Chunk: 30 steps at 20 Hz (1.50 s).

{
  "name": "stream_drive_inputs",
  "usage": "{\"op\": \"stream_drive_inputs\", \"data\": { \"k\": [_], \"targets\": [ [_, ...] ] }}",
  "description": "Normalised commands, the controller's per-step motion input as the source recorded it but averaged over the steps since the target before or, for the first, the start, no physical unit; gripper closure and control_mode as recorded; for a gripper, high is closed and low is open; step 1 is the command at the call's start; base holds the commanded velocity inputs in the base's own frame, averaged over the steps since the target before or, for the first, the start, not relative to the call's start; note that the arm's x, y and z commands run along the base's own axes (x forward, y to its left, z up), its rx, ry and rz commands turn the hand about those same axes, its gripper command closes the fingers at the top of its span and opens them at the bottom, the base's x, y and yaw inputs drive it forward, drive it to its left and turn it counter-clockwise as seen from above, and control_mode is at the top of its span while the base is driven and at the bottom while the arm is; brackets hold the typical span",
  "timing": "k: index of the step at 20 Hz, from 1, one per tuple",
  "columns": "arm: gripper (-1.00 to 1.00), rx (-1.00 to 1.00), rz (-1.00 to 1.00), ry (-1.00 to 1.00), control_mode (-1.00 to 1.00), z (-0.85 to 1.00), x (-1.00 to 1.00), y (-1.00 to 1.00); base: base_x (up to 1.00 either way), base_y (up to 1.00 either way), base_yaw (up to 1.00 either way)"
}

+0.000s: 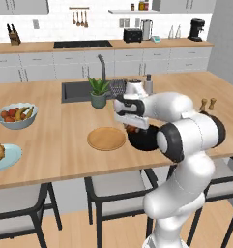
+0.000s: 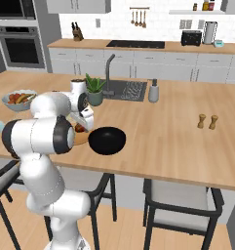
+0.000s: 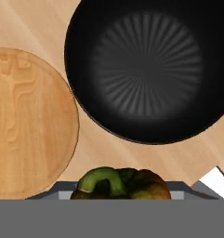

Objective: Pick the chicken drumstick and bell pepper from their plates and place them in the bowl. Then put the bowl in the fridge.

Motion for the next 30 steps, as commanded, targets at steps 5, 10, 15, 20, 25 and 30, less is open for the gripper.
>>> {"op": "stream_drive_inputs", "data": {
  "k": [5, 10, 15, 20, 25, 30],
  "targets": [
    [1.00, 0.00, 0.00, 0.01, -1.00, -0.02, 0.09, -0.92, 0.00, 0.00, 0.00],
    [1.00, 0.00, 0.00, 0.12, -1.00, -0.11, 0.65, -0.55, 0.00, 0.00, 0.00],
    [1.00, 0.00, 0.00, 0.20, -1.00, -0.42, 0.65, -0.09, 0.00, 0.00, 0.00],
    [1.00, 0.00, 0.00, 0.16, -1.00, -0.47, 0.33, 0.00, 0.00, 0.00, 0.00],
    [-1.00, 0.00, 0.00, 0.04, -1.00, -0.29, 0.13, 0.00, 0.00, 0.00, 0.00],
    [-1.00, 0.00, 0.00, 0.01, -1.00, -0.38, 0.04, 0.00, 0.00, 0.00, 0.00]
  ]
}}
